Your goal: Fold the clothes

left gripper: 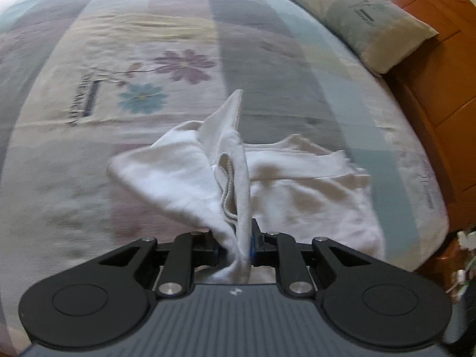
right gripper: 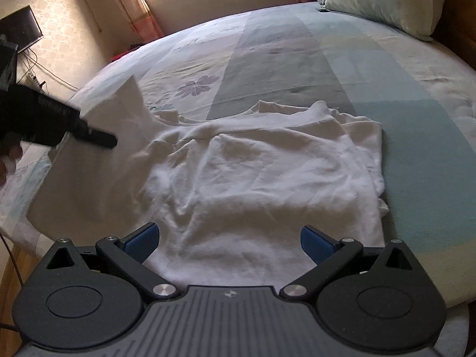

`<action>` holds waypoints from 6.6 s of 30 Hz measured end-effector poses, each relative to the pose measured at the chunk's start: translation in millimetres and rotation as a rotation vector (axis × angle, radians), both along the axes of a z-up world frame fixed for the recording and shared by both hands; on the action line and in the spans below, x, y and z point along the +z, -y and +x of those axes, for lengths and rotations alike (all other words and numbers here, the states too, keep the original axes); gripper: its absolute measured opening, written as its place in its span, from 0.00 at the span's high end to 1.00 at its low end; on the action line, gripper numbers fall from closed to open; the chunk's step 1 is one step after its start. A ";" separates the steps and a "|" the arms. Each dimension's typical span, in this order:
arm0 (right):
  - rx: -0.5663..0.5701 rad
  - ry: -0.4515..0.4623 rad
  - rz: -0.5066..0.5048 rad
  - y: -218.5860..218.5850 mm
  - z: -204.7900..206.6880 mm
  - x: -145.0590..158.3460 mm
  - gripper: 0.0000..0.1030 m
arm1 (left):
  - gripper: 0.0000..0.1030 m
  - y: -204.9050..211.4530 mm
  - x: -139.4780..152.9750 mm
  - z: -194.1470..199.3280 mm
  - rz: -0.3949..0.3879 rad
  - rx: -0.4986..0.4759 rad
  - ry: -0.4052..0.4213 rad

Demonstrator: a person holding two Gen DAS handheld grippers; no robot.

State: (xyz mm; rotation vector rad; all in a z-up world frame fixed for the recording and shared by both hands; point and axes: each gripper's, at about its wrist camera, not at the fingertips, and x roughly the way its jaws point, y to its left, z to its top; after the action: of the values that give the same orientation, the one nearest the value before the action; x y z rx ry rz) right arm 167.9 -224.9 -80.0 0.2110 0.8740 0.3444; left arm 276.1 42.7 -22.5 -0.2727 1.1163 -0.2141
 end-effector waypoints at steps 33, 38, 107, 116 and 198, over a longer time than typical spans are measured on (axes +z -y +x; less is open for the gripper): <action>-0.223 0.114 0.049 110.2 -43.0 11.0 0.00 | 0.85 197.2 -47.9 68.9 -0.089 -0.069 -0.149; -0.234 0.105 0.044 113.4 -41.3 9.1 0.00 | 0.85 203.8 -58.9 71.7 -0.084 -0.066 -0.164; -0.133 0.013 0.243 118.2 -14.3 -28.7 0.36 | 0.30 109.2 -73.0 -28.7 0.016 -0.164 0.261; -0.148 -0.096 0.375 123.9 -32.2 -38.6 0.36 | 0.29 110.9 -72.4 -31.6 0.025 -0.165 0.259; 0.250 0.246 -0.027 88.4 28.1 2.6 0.75 | 0.24 114.7 -47.0 -7.1 0.072 -0.306 0.382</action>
State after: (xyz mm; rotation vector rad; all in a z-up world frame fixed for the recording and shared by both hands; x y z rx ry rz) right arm 196.0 -313.2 -77.4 0.0316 0.6621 0.5789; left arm 269.0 -71.9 -69.5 0.0075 0.7789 -0.4763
